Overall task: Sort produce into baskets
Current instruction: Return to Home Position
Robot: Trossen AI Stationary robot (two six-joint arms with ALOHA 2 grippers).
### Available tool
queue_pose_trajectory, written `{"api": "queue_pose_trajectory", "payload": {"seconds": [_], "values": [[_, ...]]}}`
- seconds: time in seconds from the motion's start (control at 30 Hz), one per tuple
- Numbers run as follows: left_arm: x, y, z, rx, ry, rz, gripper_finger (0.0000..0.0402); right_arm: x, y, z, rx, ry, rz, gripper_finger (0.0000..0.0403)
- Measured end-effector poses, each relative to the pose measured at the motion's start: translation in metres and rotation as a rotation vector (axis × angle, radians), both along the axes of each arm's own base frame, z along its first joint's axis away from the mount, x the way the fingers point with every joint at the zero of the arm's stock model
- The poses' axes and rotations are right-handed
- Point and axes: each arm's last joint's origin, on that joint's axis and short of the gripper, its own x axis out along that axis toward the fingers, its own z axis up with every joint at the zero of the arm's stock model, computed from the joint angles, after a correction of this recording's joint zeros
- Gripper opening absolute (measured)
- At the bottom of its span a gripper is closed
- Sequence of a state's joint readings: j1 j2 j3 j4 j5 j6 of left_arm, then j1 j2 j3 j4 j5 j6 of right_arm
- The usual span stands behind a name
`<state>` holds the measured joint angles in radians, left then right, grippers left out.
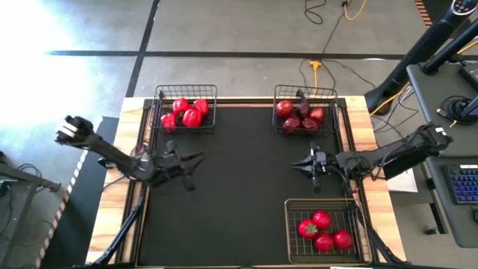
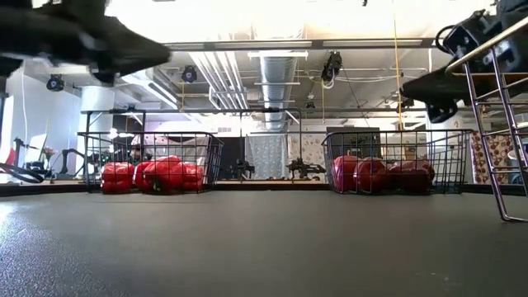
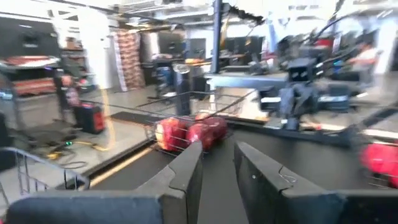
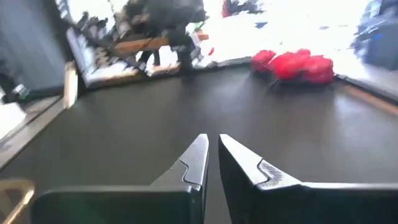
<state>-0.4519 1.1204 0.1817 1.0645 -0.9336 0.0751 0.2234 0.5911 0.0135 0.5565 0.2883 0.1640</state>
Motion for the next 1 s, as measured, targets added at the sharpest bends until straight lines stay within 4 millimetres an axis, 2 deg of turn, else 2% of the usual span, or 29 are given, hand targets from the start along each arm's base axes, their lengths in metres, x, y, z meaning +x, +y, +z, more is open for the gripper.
{"api": "queue_pose_trajectory", "payload": {"seconds": [0.13, 0.23, 0.43, 0.63, 0.8, 1.0], "values": [[-0.035, 0.006, -0.008, -0.046, -0.066, -0.07, 0.0077, 0.0, 0.003, 0.0, -0.021, 0.007, 0.117, 0.0027], [-0.049, 0.008, -0.009, -0.064, -0.088, -0.106, 0.0077, 0.0, 0.004, -0.001, -0.062, 0.009, 0.131, 0.0027], [-0.053, 0.013, 0.002, -0.031, -0.013, -0.146, 0.0077, 0.0, 0.003, -0.003, -0.124, 0.032, 0.119, 0.0027], [-0.052, 0.029, -0.006, -0.082, 0.033, -0.165, 0.0077, 0.0, -0.001, -0.004, -0.14, 0.044, -0.009, 0.0027], [-0.046, 0.045, -0.005, -0.093, 0.021, -0.279, 0.0077, 0.0, 0.0, -0.004, -0.131, 0.04, 0.011, 0.0027], [-0.045, 0.062, -0.006, -0.057, 0.049, -0.192, 0.0077, 0.0, -0.001, -0.005, -0.253, 0.063, -0.009, 0.0027]]}}
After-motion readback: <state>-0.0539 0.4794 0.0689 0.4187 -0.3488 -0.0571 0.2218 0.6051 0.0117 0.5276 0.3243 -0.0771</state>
